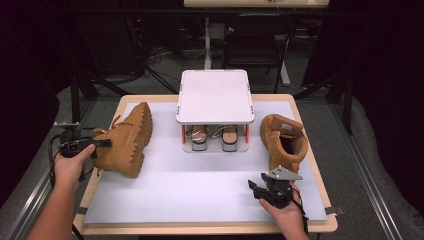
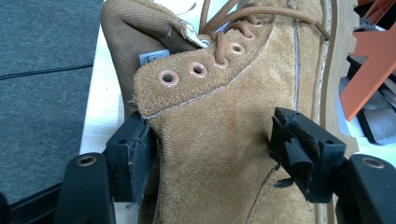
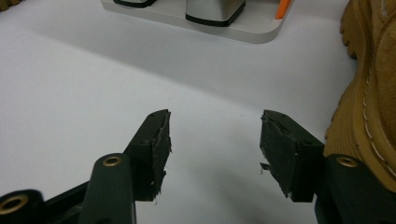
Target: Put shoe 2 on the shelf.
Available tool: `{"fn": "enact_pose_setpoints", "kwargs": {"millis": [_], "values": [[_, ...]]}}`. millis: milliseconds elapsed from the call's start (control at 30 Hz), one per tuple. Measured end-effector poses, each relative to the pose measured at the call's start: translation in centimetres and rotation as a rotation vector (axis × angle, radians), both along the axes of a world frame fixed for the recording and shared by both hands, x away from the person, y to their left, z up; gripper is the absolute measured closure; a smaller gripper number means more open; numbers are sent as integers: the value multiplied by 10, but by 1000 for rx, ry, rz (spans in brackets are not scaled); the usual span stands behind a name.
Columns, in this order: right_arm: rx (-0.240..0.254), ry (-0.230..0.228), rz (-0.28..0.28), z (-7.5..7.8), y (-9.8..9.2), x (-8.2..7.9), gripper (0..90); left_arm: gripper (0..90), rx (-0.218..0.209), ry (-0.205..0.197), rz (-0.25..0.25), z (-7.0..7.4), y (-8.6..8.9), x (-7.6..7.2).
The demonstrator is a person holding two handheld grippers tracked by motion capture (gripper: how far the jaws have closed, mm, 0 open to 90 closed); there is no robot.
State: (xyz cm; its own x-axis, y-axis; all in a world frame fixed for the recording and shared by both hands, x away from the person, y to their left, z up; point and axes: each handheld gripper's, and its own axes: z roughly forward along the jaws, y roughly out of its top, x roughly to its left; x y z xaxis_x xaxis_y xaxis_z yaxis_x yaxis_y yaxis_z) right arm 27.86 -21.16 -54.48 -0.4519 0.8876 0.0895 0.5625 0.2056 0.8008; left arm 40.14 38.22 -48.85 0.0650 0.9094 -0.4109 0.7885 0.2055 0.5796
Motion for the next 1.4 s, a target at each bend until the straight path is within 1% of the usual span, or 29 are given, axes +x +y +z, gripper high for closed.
{"fn": "enact_pose_setpoints", "kwargs": {"millis": [67,133,167,200,233,300,433,567,600,733,867,900,933,1033,1100,1167,1333,1400], "values": [[2,0,1,0,0,0,428,336,13,9,-14,4,-1,0],[4,0,1,0,-1,0,428,356,18,6,-20,7,-3,0],[3,0,-1,0,-1,0,428,365,24,14,-30,9,-3,-1],[4,1,-1,0,-1,0,428,379,28,9,-32,11,-4,-1],[3,1,-1,0,-1,0,428,392,28,14,-38,13,-5,-1],[3,1,-1,0,-1,0,428,423,29,11,-46,17,-7,-2],[4,0,-1,0,-1,0,423,490,39,12,-79,28,-11,-2],[4,1,1,0,-1,0,422,531,73,11,-113,37,-19,-1],[5,1,3,0,-1,0,423,540,80,17,-123,39,-20,-1],[6,2,2,0,-1,0,422,569,72,23,-136,44,-26,1],[3,6,3,1,-1,0,420,586,98,42,-149,49,-32,3],[12,2,3,1,-1,0,420,590,98,42,-149,49,-32,3],[12,0,1,1,-2,0,420,599,95,54,-157,51,-34,5],[10,-2,0,1,-2,0,419,612,108,75,-163,55,-37,6],[7,1,1,2,-3,0,419,617,117,83,-165,58,-40,8],[7,3,1,2,-4,0,418,625,116,98,-172,60,-42,9],[7,2,0,2,-4,0,418,641,132,117,-186,65,-49,11],[5,1,0,2,-5,0,418,650,128,120,-192,68,-52,11]]}}
